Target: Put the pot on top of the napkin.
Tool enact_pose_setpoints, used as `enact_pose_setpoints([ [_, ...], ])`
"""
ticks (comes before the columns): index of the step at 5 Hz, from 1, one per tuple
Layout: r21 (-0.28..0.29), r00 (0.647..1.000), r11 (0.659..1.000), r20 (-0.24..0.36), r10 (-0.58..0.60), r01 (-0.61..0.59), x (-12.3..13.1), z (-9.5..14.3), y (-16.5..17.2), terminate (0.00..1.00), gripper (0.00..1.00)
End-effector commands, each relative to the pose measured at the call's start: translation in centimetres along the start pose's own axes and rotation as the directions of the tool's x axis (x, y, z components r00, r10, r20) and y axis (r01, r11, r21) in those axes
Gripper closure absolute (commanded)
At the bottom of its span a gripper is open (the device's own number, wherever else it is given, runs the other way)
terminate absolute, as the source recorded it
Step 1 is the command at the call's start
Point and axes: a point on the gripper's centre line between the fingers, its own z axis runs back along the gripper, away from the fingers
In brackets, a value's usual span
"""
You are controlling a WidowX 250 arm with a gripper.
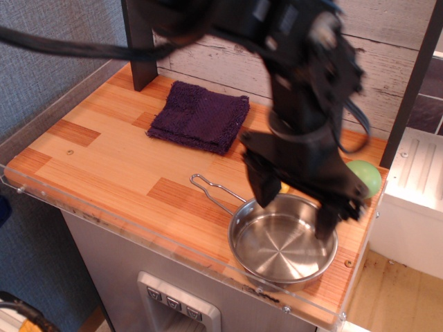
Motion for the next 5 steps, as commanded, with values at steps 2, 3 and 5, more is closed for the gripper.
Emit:
enact_pose_setpoints([
  [2, 0.013, 0.999, 0.999, -0.039, -0.035, 0.036, -0.4, -2.1, -2.8, 0.0, 0.0],
  [3, 0.023, 0.997, 0.999, -0.066, -0.036, 0.038, -0.6, -2.9, -2.3, 0.0, 0.0],
  [5, 0.038, 0.994, 0.999, -0.105, -0.007, 0.011, -0.8, -4.4, -0.7, 0.0, 0.0],
])
